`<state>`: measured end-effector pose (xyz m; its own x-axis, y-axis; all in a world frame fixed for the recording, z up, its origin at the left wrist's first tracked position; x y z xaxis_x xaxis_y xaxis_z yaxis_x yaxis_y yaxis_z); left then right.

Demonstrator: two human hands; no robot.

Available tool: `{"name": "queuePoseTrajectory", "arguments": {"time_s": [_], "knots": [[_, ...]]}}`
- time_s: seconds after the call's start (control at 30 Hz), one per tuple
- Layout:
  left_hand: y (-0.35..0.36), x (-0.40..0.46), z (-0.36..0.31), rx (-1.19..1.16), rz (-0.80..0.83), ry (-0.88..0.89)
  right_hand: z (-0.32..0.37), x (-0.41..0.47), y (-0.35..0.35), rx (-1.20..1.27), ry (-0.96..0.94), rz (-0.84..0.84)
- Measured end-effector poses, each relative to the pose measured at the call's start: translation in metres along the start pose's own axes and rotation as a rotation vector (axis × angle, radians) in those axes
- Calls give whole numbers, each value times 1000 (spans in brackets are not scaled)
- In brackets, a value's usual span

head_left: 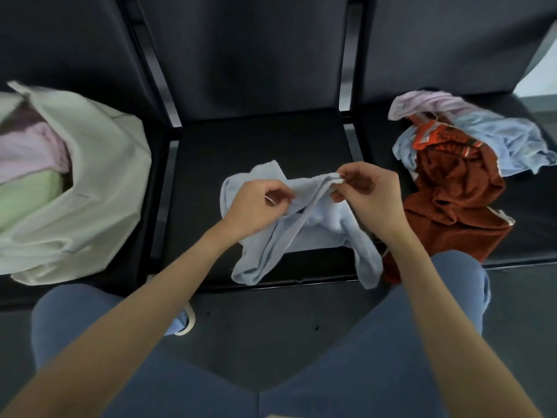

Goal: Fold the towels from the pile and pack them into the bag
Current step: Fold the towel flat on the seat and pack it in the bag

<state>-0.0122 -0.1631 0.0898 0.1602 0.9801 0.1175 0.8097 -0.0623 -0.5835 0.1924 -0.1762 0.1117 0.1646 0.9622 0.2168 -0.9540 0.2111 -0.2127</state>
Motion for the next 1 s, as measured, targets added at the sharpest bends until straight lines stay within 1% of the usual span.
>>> {"name": "queuePoseTrajectory", "arguments": {"time_s": [0.1, 0.2, 0.27, 0.33, 0.43, 0.53, 0.6, 0.73, 0.9, 0.93, 1.0], "knots": [[4, -13, -12, -61, -11, 68, 19, -3, 1, -29, -60, 65], [4, -17, -11, 21, -16, 36, 29, -6, -2, -53, -81, 74], [3, -21, 6, 138, -6, -37, 31, -8, -6, -79, -88, 54], [-1, -32, 36, 216, 26, -163, 30, -10, -9, -113, -83, 21], [-4, -54, 75, 212, 119, -292, 24, -16, -12, -131, -45, -29], [-4, -73, 94, 196, 138, -350, 19, -23, -14, -154, -12, -63], [-3, -82, 98, 184, 143, -357, 18, -26, -15, -159, 4, -76], [0, -91, 100, 193, 94, -310, 16, -29, -19, -183, 18, -83], [12, -99, 105, 313, 211, -306, 14, -32, -22, -193, 28, -103], [12, -100, 102, 336, 202, -294, 14, -32, -23, -196, 32, -110], [6, -101, 95, 323, 127, -300, 15, -34, -26, -190, 35, -143]]}}
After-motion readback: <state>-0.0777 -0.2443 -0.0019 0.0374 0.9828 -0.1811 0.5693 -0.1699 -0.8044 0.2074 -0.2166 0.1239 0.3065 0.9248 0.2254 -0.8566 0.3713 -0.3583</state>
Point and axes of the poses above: each hand's wrist, its own x-axis towards the middle knuckle, its own y-axis out of the palm, z = x × y, the point moved 4 cm from there along x, towards the middle knuckle, and after that the axes turned 10 degrees about -z, right-handed, at the moved point
